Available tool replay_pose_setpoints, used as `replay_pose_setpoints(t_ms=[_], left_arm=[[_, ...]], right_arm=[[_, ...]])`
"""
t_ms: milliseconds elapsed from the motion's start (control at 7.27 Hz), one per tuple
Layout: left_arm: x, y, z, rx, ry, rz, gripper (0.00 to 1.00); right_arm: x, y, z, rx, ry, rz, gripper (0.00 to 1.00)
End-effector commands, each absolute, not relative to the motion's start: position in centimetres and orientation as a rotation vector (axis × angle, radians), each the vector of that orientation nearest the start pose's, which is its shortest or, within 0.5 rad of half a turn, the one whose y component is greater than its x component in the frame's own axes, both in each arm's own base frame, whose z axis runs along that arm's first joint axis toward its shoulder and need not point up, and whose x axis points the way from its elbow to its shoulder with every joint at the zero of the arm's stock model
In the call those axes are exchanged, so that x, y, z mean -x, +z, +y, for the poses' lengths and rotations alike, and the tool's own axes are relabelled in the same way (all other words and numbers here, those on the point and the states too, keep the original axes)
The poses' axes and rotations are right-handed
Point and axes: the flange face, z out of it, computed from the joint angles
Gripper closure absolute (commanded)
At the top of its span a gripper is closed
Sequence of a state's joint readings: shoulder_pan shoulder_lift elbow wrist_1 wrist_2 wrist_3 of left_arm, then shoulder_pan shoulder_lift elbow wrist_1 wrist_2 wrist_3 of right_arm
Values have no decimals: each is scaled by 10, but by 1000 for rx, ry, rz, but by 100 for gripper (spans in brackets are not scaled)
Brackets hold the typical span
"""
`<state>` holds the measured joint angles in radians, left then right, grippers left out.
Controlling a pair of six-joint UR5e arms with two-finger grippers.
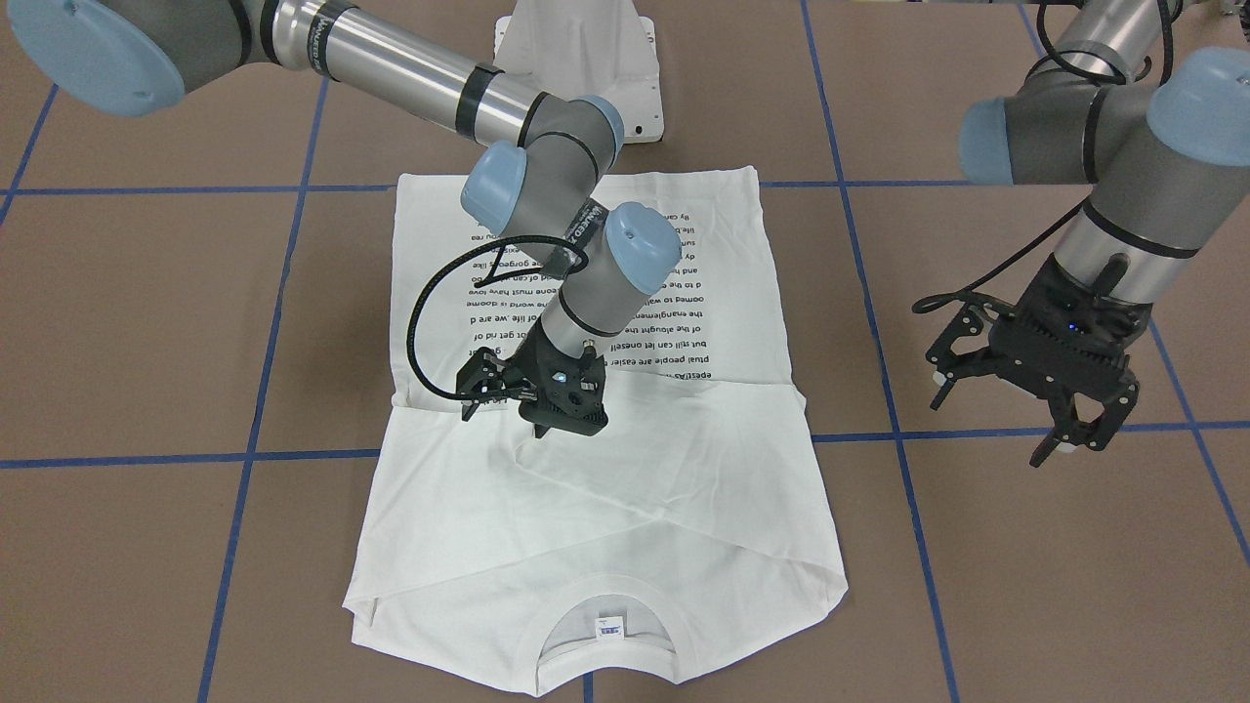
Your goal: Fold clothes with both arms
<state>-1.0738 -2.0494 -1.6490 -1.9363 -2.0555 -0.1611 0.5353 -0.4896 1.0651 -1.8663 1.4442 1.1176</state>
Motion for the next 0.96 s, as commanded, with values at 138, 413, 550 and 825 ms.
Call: replay_pose_setpoints(t_ms=[138, 413, 550, 825], left_arm=[[-239, 307, -620, -715, 531, 725, 0], [-239, 308, -620, -713, 525, 727, 0], [-242, 306, -619, -699, 496, 742, 0], [-240, 298, -610, -680, 418, 776, 0]], right_arm=[[578, 262, -567, -240, -65, -13, 0], [535, 282, -580, -272, -96, -18, 0], [530, 259, -579, -321, -82, -99, 0], [471, 246, -533, -387, -68, -377, 0]])
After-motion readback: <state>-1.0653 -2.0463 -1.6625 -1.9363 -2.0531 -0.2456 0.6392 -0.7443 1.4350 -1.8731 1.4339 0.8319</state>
